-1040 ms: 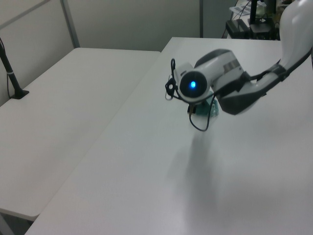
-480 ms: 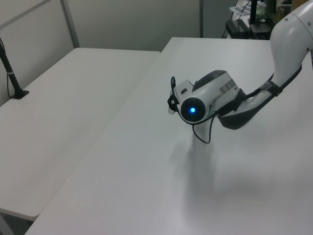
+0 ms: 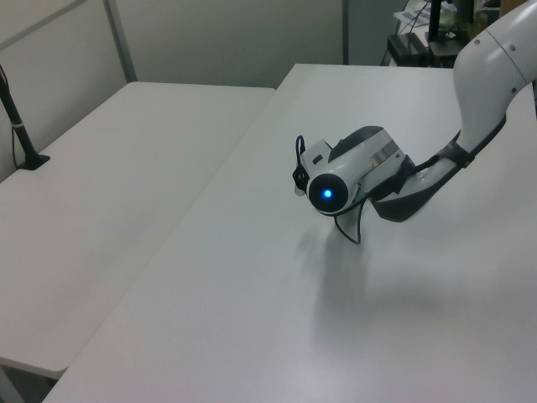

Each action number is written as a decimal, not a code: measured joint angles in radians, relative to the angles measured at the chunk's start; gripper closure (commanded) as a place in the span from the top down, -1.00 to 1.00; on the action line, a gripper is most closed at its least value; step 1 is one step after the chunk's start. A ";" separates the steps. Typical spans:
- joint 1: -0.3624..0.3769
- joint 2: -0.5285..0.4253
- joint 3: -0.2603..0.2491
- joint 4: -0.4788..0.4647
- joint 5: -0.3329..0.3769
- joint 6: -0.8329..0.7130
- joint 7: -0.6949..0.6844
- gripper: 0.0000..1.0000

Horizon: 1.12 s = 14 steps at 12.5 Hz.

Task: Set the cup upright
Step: 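Move the open gripper onto the cup's base and close on it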

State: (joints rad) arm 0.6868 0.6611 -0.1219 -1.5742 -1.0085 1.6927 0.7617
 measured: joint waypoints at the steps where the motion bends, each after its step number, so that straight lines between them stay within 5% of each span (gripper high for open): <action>1: 0.000 0.002 0.000 0.000 0.000 0.000 0.000 0.55; 4: -0.001 0.003 0.000 -0.006 -0.006 0.000 0.001 -0.02; 6: -0.004 0.004 0.000 -0.016 -0.018 0.000 0.001 -0.86; 7: -0.004 0.005 0.000 -0.022 -0.032 -0.003 0.001 -1.00; 14: -0.010 -0.006 -0.003 -0.021 -0.065 -0.039 0.000 -1.00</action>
State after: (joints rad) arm 0.6766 0.6548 -0.1251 -1.5948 -1.0739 1.6540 0.7618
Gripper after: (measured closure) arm 0.907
